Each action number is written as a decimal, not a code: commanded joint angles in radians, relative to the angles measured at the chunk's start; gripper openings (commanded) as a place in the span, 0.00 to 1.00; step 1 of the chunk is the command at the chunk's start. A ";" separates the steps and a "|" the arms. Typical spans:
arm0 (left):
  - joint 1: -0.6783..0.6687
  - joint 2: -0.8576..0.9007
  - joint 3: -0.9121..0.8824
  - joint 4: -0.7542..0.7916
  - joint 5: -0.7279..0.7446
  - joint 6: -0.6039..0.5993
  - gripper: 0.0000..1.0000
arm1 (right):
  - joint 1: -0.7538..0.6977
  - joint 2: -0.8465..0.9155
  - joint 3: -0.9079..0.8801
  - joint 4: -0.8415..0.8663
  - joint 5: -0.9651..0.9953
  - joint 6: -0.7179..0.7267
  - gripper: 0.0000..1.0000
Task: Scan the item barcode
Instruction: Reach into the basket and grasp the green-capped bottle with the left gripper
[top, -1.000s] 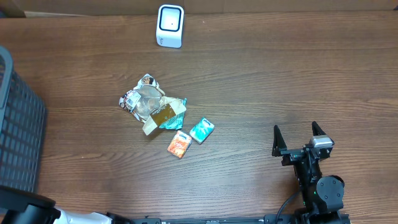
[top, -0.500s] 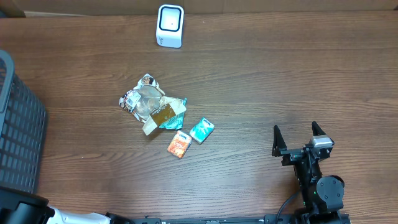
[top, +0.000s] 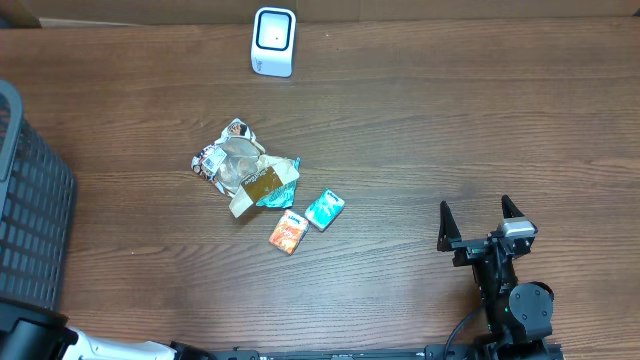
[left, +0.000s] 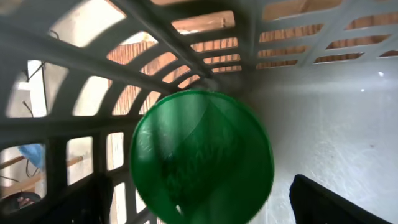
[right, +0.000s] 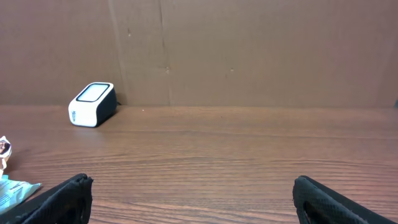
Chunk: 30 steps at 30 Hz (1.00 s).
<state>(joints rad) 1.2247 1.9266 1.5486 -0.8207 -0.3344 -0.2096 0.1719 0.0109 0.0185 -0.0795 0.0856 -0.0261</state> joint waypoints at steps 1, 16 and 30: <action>0.008 0.034 -0.009 0.007 -0.042 -0.015 0.93 | 0.006 -0.008 -0.011 0.004 0.002 -0.005 1.00; 0.011 0.056 -0.009 0.044 -0.038 -0.015 0.76 | 0.006 -0.008 -0.011 0.004 0.002 -0.005 1.00; -0.036 0.055 -0.009 0.047 -0.001 -0.002 0.60 | 0.006 -0.008 -0.011 0.004 0.002 -0.005 1.00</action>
<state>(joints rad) 1.2171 1.9686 1.5490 -0.7696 -0.3557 -0.2100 0.1719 0.0109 0.0185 -0.0799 0.0856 -0.0265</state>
